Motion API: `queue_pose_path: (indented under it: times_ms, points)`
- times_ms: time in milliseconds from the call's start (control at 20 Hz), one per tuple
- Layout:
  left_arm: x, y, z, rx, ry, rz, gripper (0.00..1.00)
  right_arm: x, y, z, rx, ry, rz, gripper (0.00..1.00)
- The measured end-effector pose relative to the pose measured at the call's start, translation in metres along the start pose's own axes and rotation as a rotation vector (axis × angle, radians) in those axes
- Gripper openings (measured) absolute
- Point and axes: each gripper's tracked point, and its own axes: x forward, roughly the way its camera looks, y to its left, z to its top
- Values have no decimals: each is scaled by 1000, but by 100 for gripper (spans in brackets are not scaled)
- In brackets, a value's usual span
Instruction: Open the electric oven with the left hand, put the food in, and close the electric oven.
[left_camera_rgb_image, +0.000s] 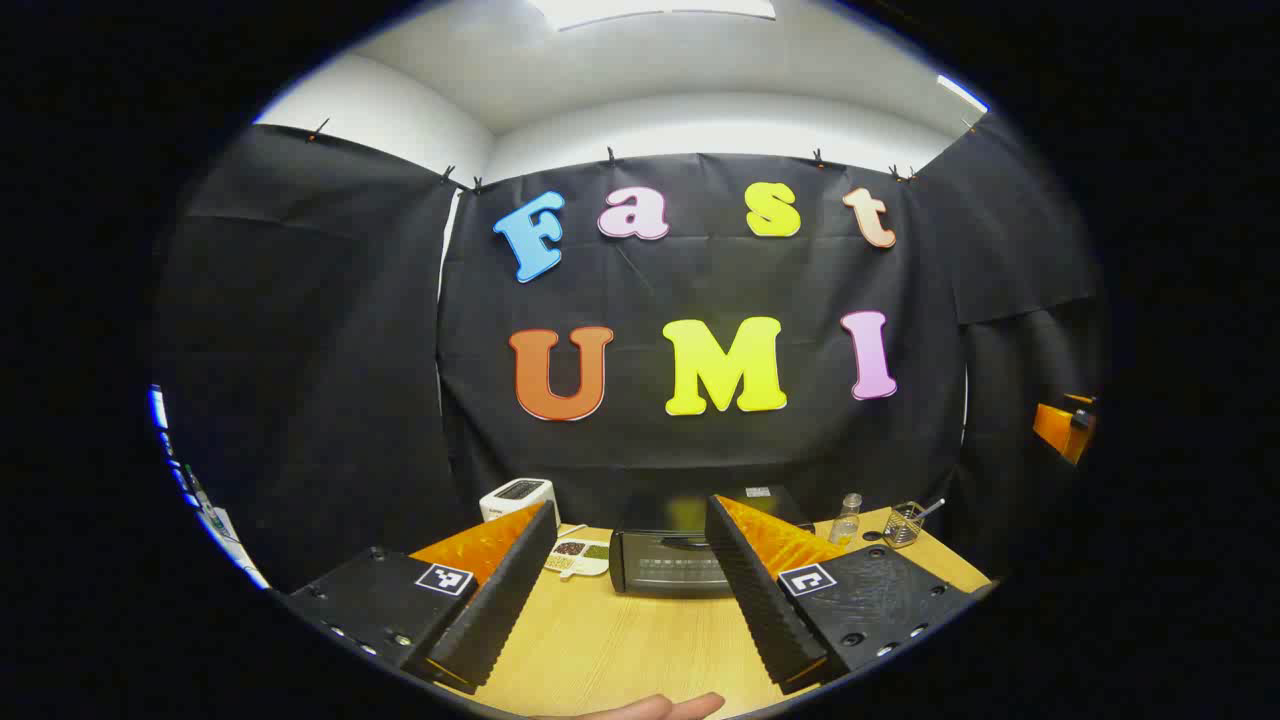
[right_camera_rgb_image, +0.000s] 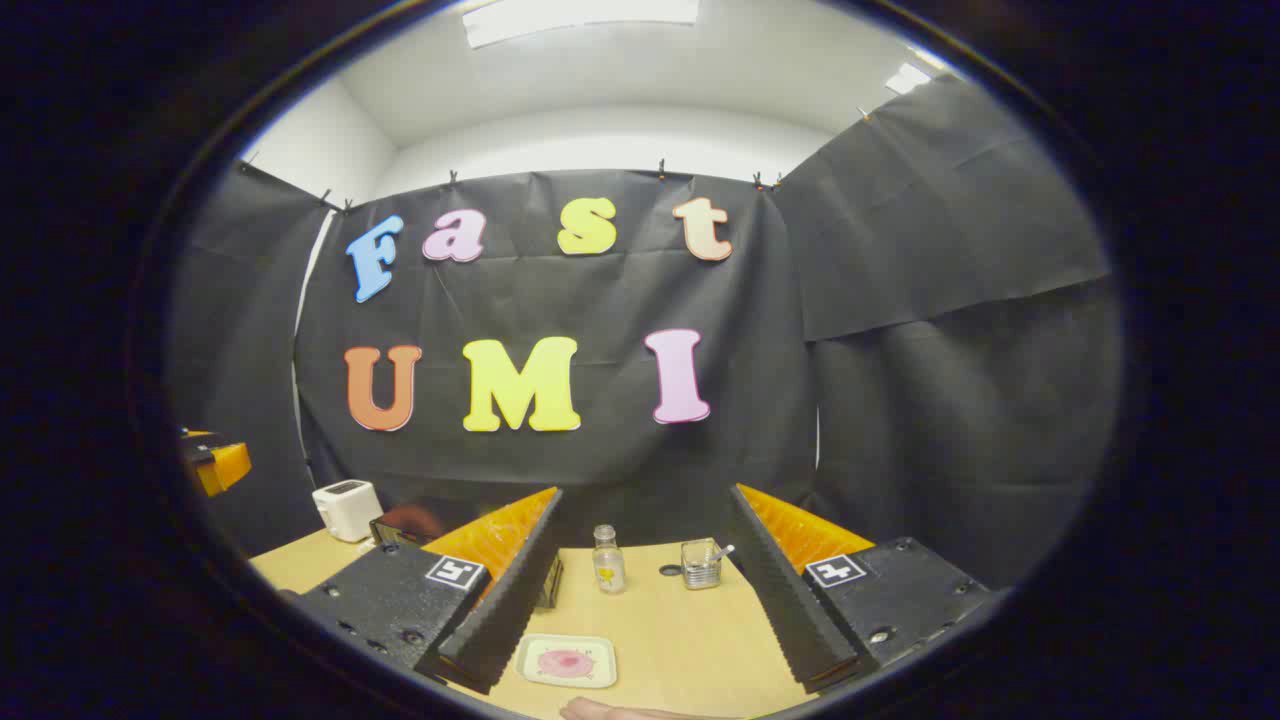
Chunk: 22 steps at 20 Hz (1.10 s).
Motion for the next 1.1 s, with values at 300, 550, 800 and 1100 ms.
queue_pose_path:
  times_ms: [300, 550, 800, 1100]
  points:
    - [-13, -15, 1, 11, -11, -37, 95, -12, -6, 0, 3, 10, 14, 99]
    - [-11, -29, -10, -5, 17, -62, 95, -14, -11, -5, 5, 17, 11, 99]
    - [-7, -41, -23, -3, 44, -103, 90, -9, -15, -14, 14, 26, 9, 99]
    - [27, -59, -39, 0, 67, -138, 95, 11, -15, -26, 12, 50, 16, 99]
